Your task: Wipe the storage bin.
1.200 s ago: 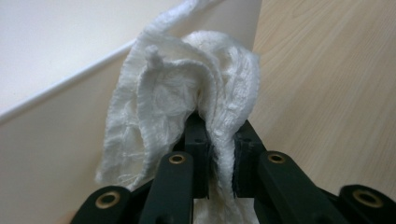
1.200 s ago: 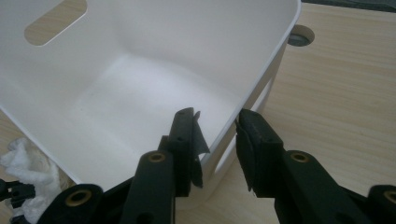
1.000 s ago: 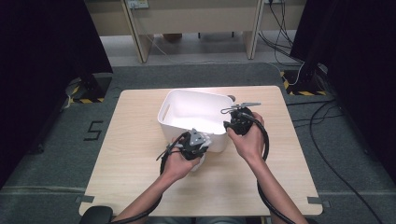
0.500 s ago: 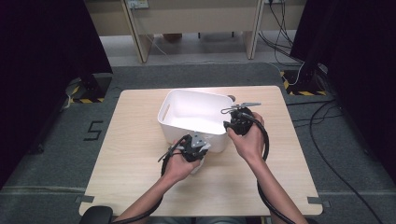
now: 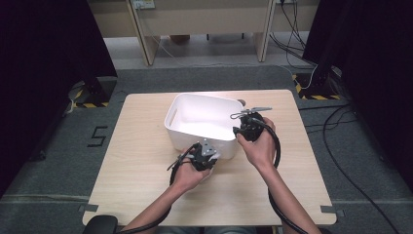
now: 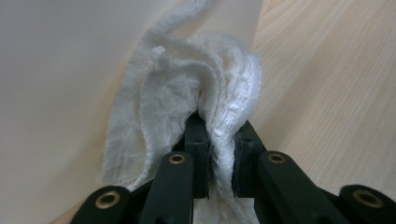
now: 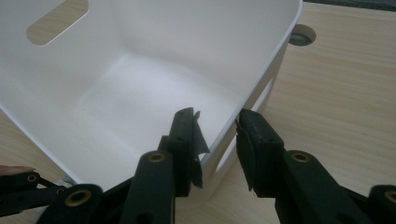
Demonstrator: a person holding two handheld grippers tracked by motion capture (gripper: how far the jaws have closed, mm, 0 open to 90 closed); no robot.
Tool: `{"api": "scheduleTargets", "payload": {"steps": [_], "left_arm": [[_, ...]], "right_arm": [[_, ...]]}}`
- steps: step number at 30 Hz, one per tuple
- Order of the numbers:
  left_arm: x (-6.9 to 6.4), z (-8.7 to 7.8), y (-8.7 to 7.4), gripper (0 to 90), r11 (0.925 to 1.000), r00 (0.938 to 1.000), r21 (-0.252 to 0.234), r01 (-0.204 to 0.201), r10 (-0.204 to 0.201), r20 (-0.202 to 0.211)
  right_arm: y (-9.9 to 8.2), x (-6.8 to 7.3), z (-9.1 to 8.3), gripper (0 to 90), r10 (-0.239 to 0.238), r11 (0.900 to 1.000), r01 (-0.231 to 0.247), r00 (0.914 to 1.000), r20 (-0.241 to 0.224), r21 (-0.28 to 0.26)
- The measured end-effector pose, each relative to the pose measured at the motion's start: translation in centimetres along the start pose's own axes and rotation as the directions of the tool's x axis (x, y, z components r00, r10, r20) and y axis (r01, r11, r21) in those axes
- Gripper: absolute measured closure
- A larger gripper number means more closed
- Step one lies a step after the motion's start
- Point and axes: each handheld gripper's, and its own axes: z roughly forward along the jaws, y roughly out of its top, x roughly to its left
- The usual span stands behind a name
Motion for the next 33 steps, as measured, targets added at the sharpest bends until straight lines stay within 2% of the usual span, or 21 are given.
{"api": "scheduleTargets", "payload": {"steps": [15,22,33], "left_arm": [[-1.0,0.5,0.9,79.8,0.9997,0.9996,0.0,-0.024,0.024,0.013],[-1.0,0.4,0.9,79.8,0.9996,0.9995,0.001,-0.027,0.027,0.016],[-1.1,-0.9,1.9,79.8,0.9985,0.9995,-0.05,-0.023,0.024,0.021]], "right_arm": [[0.0,0.0,0.0,68.0,-0.001,1.0,0.001,1.0,0.002,0.0],[0.0,0.0,0.0,67.9,-0.003,1.0,0.003,1.0,0.002,0.0],[0.0,0.0,0.0,67.7,-0.004,1.0,0.004,1.0,0.003,0.0]]}}
